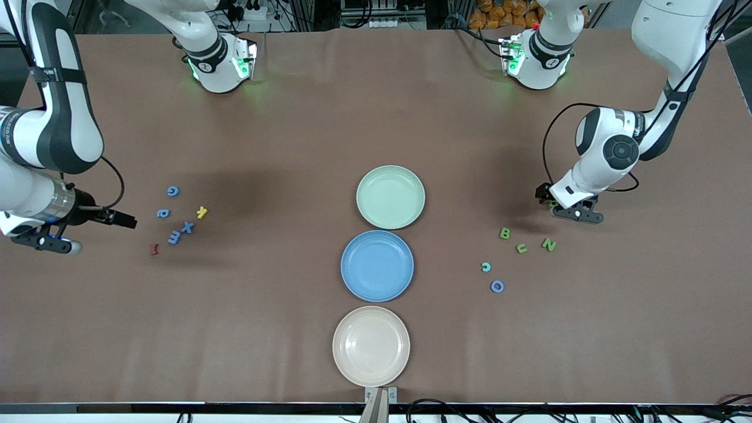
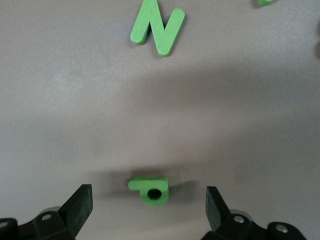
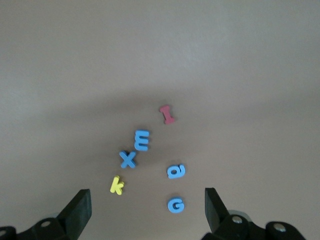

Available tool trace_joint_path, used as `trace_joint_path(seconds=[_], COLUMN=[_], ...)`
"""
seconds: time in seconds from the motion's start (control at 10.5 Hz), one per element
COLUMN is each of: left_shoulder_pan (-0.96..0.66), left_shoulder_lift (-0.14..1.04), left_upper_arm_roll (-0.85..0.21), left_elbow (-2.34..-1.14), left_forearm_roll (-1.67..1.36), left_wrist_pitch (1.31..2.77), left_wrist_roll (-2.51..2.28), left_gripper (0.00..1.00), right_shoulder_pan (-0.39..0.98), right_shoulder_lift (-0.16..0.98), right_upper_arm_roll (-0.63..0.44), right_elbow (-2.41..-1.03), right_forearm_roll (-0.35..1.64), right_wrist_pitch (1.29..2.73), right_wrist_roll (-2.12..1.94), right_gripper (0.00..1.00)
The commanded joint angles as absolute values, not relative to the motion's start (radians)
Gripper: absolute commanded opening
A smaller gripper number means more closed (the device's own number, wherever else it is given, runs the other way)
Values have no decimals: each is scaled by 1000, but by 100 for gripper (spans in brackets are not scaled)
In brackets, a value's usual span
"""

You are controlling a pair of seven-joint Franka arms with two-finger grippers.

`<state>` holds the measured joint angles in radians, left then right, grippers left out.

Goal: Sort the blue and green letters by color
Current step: 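Lower the left gripper over green p while the right gripper reaches letters, then close the left gripper on green p while the right gripper approaches G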

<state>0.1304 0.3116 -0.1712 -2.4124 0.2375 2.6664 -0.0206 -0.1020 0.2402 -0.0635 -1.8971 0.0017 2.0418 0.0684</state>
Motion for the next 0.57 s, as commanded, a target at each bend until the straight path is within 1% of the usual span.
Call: trace_joint_path(seconds=[0.0,0.29,0.48], left_shoulder_pan=[137,144,150], left_shoulder_lift=[365,376,374], left_upper_arm_roll=[-173,-173,-173], left_elbow=[-2364,-2362,-2365], left_forearm_roll=[265,265,265], left_wrist_pitch=[2675,2675,2674], left_wrist_roll=[-11,23,31], left_gripper=[100,100,100], right_shoulder_pan=[-130,-123,-124], right_shoulder_lift=[111,71,60], right_upper_arm_roll=[-54,-52,-54], right_elbow=[-2102,-2212,-2288], right_forearm_roll=[18,18,18], right_wrist_pitch=[2150,2226,2305], right_wrist_roll=[86,144,144], right_gripper=[100,100,100])
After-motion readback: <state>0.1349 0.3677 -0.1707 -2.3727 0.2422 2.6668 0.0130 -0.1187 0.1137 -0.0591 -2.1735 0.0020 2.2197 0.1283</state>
